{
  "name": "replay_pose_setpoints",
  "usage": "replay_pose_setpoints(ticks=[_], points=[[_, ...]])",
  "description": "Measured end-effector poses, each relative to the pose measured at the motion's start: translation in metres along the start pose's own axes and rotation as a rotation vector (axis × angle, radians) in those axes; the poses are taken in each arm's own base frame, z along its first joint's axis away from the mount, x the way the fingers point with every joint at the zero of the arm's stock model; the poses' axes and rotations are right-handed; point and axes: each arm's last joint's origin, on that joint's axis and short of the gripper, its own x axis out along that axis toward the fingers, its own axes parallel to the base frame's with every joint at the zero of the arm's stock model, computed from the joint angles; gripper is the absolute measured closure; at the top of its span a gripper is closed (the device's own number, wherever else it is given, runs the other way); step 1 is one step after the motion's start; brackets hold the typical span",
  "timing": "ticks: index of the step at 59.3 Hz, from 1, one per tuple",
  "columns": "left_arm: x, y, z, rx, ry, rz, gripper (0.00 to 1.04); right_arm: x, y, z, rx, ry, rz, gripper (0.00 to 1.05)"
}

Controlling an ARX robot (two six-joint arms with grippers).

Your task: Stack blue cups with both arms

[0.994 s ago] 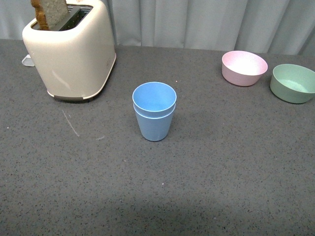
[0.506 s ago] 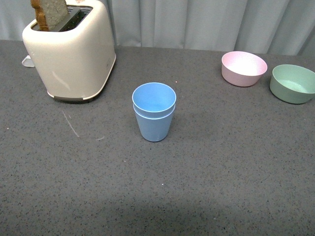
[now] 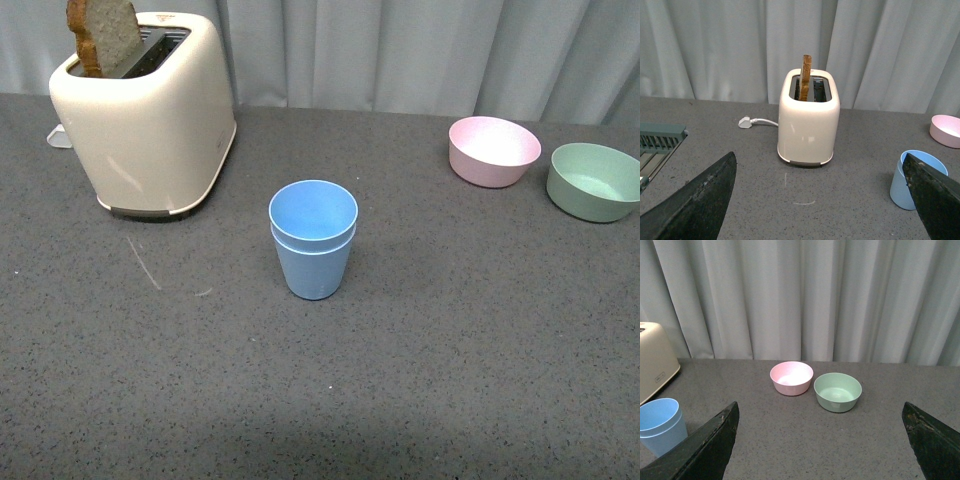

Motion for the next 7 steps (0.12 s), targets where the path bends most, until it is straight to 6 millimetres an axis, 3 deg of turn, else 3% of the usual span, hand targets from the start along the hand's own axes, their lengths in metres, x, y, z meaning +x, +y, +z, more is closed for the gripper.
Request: replay_pose_setpoints(ticks=[7], points=[[0.0,0.0,0.0,0.0,0.0,0.0,0.07,0.0,0.0,0.0001,0.0,0.0,0.0,0.1]])
